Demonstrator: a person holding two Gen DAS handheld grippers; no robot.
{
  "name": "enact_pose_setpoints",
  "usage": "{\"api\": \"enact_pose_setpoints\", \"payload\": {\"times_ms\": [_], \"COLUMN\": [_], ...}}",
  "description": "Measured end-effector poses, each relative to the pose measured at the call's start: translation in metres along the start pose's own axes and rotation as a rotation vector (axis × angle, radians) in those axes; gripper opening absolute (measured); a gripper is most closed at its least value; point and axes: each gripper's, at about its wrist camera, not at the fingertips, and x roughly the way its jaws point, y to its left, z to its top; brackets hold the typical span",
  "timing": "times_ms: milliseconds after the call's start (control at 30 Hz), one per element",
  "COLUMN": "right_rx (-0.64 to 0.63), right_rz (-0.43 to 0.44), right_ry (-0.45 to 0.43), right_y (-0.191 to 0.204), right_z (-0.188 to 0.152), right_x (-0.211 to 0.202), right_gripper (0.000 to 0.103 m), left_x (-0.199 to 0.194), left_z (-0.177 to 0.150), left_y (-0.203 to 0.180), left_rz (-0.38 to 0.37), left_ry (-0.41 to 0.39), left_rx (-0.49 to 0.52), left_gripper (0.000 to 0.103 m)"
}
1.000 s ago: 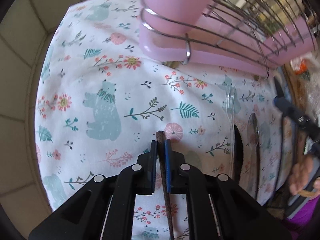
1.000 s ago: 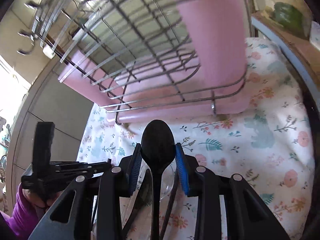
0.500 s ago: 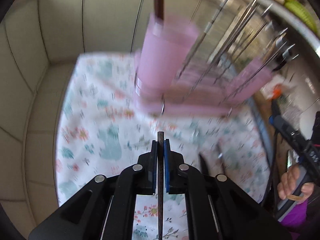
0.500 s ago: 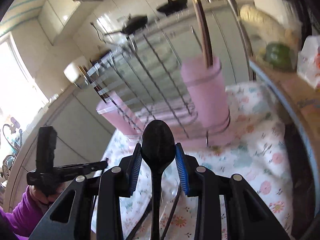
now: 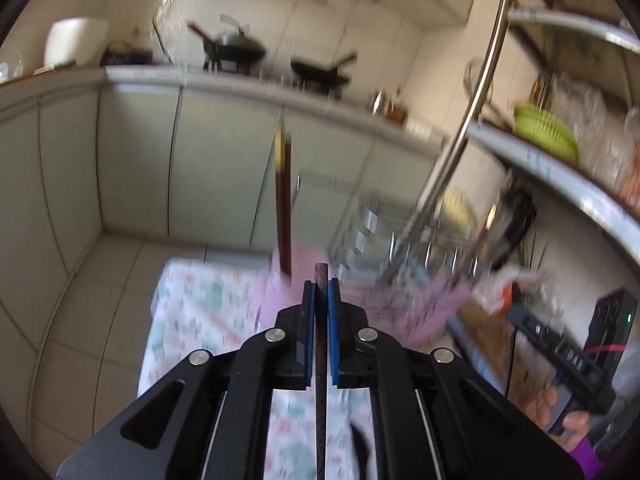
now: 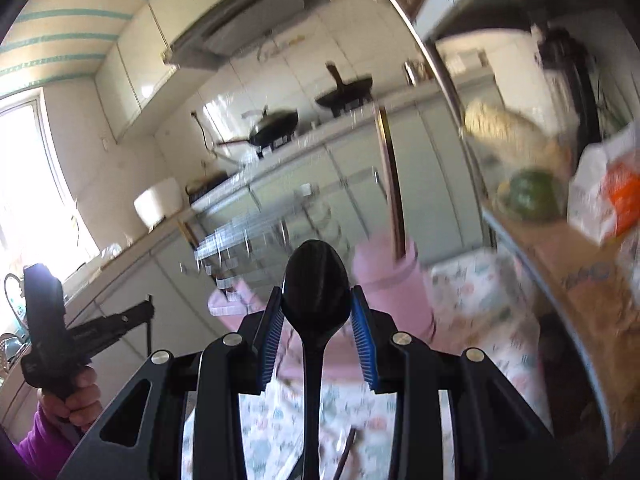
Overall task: Organize utensils
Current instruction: 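Lift the chopstick upright with the left gripper while the right gripper lifts the spoon, then lower the chopstick into a cup with the left gripper while the right drops the spoon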
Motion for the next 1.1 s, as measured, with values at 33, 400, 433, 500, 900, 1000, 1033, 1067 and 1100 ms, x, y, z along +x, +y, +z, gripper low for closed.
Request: {"api": "enact_pose_setpoints", "payload": {"times_ms": [33, 400, 433, 500, 900, 1000, 1033, 1067, 1100], "right_rx": [-0.014, -0.134, -0.13, -0.117, -0.125, -0.139, -0.147, -0.153, -0.159], "right_rz": [-0.004, -0.052, -0.061, -0.069, -0.116, -0.126, -0.133, -0.137, -0.141], "right_ry": [-0.036, -0.38, -0.402, -0.421, -0.491, -0.519, -0.531, -0.539, -0.548], "right_y": [0.003, 0.023, 0.021, 0.017, 0.001, 0.001, 0.001, 0.001, 0.001], "right_z": [0.008, 0.07, 0.074, 0.079, 0.086, 0.088, 0.089, 0.09, 0.091], "right_x": [-0.002, -0.007, -0.004, 0.0, 0.027, 0.032, 0.034, 0.035, 0.036], "right_gripper": [0.033, 0.033, 0.033, 0.033, 0.033, 0.033, 0.033, 0.033, 0.033], "left_x": [-0.002, 0.026, 0.032, 0.044, 0.08, 0.082, 0.082, 0.084, 0.085], "left_z": [0.006, 0.068, 0.069, 0.068, 0.018, 0.007, 0.004, 0.002, 0.001], "left_y": [-0.001, -0.02, -0.021, -0.022, -0.008, -0.004, -0.003, -0.002, -0.001], "left_rz": [0.002, 0.116, 0.132, 0.159, 0.235, 0.215, 0.209, 0.199, 0.191], "left_ry": [-0.028, -0.41, -0.433, -0.468, -0.537, -0.491, -0.478, -0.459, -0.446], "left_rx": [-0.004, -0.028, -0.025, -0.027, -0.038, -0.031, -0.029, -0.029, -0.033], "left_gripper": [0.005, 0.005, 0.005, 0.005, 0.005, 0.005, 0.005, 0.005, 0.005]}}
